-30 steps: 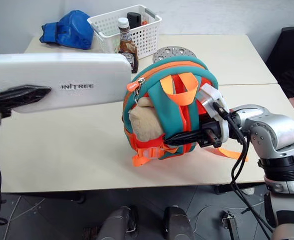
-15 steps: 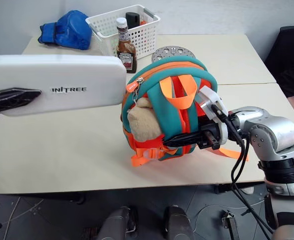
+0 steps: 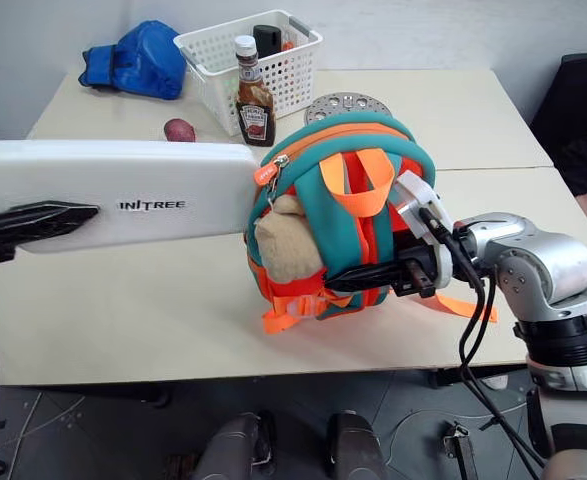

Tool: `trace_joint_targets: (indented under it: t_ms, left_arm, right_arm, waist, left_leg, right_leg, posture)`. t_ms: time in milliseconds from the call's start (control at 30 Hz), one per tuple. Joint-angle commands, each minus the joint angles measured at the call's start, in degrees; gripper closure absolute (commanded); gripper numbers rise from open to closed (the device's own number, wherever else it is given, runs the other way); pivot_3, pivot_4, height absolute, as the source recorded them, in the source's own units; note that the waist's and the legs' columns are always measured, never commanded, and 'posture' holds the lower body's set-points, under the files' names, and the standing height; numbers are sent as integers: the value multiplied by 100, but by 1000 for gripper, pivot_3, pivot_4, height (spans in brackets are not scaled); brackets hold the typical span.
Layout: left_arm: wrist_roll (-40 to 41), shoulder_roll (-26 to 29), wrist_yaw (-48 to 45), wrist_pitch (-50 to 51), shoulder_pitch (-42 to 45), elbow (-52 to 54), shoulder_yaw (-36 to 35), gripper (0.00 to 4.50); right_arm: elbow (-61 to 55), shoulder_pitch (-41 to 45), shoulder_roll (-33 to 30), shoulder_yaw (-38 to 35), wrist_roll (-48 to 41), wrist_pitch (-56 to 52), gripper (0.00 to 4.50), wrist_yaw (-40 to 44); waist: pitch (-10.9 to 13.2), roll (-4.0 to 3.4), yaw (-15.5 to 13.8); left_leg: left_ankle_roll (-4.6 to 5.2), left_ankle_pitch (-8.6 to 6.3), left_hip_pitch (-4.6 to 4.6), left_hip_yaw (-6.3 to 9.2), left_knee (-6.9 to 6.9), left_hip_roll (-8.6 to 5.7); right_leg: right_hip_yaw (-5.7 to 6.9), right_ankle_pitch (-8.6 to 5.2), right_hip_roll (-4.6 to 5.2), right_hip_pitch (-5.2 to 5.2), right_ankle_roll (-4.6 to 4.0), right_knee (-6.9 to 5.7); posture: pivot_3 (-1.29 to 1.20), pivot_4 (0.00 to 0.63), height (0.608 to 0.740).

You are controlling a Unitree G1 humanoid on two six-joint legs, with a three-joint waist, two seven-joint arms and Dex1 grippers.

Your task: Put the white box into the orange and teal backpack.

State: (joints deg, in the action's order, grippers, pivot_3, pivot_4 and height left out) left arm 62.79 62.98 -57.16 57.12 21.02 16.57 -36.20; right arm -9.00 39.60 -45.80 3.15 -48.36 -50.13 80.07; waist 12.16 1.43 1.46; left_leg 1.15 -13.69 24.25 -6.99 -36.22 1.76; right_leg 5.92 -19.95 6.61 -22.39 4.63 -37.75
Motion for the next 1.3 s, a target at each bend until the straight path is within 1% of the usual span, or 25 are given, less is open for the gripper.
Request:
trace_joint_targets:
  t_ms: [33,100,233,333,400,467,533,567,700,767,933,1033,1100,1200,1300]
  left_arm:
    - [-483,14,-32,-509,-116,404,489,3289]
    - [-753,-31,-36,-739,-153,423,778,3289]
    - [-922,-161,-104,-967,-1,520,1347,3289]
    - [-966,-276,-87,-1073,181,433,1587,3289]
    - [-976,-494,32,-1086,489,412,1901,3289]
    - [-1127,-835,223,-1111,910,368,2328,3289]
    - [-1283,-1065,276,-1107,1192,308,2628,3289]
    - [-1341,-1134,265,-1092,1280,286,2726,3289]
    - [-1620,-1097,-138,-1214,1573,62,3005,3289]
    - [-1690,-983,-297,-1207,1799,-176,2977,3289]
    - [-1951,-457,-859,-1362,1881,-549,2895,3289]
    - [-1990,138,-1304,-1413,1947,-1121,2518,3289]
    - [-1965,359,-1492,-1413,1980,-1374,2386,3289]
    - [-1805,573,-1733,-1275,1929,-1431,2210,3289]
    - [-1912,625,-1810,-1329,1801,-1324,2224,3289]
  right_arm:
    - [-168,103,29,-158,-107,-16,4483,-63]
    - [-228,84,16,-173,-147,-39,4483,-77]
    - [-520,-103,-140,-225,-306,-82,4483,109]
    - [-550,-106,-116,-250,-341,-127,4483,43]
    - [-573,-114,-84,-249,-332,-125,4483,-6]
    - [-615,-147,-27,-243,-317,-102,4483,-74]
    - [-639,-168,35,-229,-295,-78,4483,-154]
    - [-648,-176,57,-225,-289,-70,4483,-188]
    - [-668,-199,146,-176,-223,-32,4483,-315]
    - [-692,-242,144,-168,-200,0,4483,-319]
    - [-705,-319,115,-175,-160,49,4483,-352]
    - [-710,-387,52,-217,-152,60,4483,-324]
    - [-705,-409,35,-230,-147,58,4483,-314]
    - [-702,-438,15,-239,-144,63,4483,-295]
    - [-675,-419,22,-242,-149,45,4483,-294]
  waist:
    - [-1,1,-11]
    - [-1,1,-10]
    - [-1,1,-29]
    - [-2,2,-35]
    - [-1,2,-50]
    - [-1,2,-113]
    - [-1,2,-164]
    - [-2,3,-168]
    - [-2,3,-147]
    - [-2,3,-144]
    - [-2,3,-122]
    - [-2,3,-98]
    - [-2,3,-70]
    - [-1,3,-75]
    - [-1,3,-82]
  left_leg:
    - [1,0,0,1,-2,-1]
    - [1,0,-1,0,-2,-4]
    - [2,0,-1,1,-2,-2]
    - [3,0,-1,1,-4,-3]
    - [4,1,-1,1,-6,-3]
    - [5,1,-1,1,-10,-2]
    - [7,2,2,2,-19,-3]
    - [9,1,2,4,-24,-5]
    - [12,0,2,2,-30,-4]
    - [12,1,0,2,-30,-3]
    - [11,2,1,1,-32,-1]
    - [10,2,2,-4,-31,3]
    - [8,3,3,-8,-29,6]
    - [9,3,4,-9,-28,4]
    - [10,2,5,-9,-28,2]
  right_leg:
    - [0,0,1,2,0,0]
    - [0,0,3,3,0,1]
    - [1,0,2,3,0,0]
    - [1,0,2,5,0,1]
    - [1,0,2,6,0,-1]
    - [2,0,0,7,0,-3]
    - [2,0,-1,7,0,-4]
    - [3,1,0,10,1,-7]
    - [2,1,-1,13,2,-6]
    - [3,1,-3,13,2,-7]
    - [3,1,-6,12,2,-7]
    - [1,1,-10,6,2,-8]
    - [2,1,-14,0,1,-11]
    - [1,1,-12,-1,2,-11]
    - [-2,1,-9,-1,2,-10]
  posture:
    - [0,150,740]
    - [0,150,740]
    - [0,150,740]
    - [0,150,740]
    - [0,150,740]
    - [0,150,740]
    - [0,150,740]
    - [0,150,740]
    - [0,150,740]
    - [0,150,740]
    - [0,150,740]
    - [0,150,740]
    - [0,150,740]
    - [0,150,740]
    - [0,150,740]
